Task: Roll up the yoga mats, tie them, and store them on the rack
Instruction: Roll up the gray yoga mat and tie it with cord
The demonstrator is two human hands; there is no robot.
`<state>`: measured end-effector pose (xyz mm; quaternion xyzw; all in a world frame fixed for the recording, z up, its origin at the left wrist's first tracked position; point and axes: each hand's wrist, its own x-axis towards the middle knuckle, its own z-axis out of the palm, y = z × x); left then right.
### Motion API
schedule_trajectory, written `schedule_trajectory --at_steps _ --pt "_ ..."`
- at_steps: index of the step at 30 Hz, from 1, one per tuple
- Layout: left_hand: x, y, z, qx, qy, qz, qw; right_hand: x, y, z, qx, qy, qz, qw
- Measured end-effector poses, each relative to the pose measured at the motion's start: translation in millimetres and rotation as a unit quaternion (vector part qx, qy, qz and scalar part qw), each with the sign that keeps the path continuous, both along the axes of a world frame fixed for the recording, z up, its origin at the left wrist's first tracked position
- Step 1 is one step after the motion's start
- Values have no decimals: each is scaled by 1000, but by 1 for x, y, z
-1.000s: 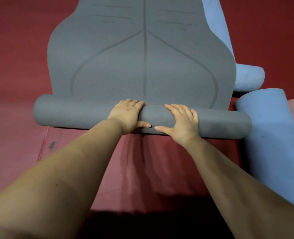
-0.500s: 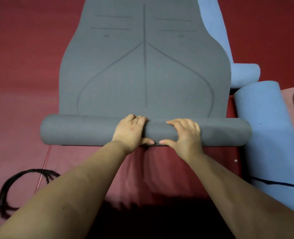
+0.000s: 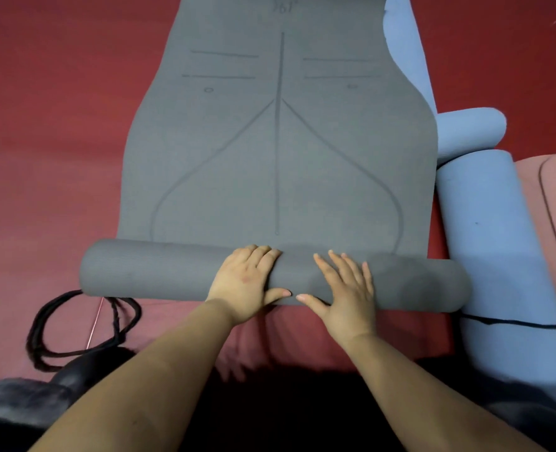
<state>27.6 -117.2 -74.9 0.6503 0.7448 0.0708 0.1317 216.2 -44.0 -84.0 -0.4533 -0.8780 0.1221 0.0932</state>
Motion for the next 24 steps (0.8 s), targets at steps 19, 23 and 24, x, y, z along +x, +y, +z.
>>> schedule_trajectory --at_steps 19,23,24 --pt "-13 51 -5 34 17 40 999 -36 41 -14 61 54 -6 997" --pt "-22 69 0 19 -9 83 996 -58 87 4 -25 52 13 998" --pt "-19 67 0 28 -1 97 995 -65 105 10 -69 46 14 996"
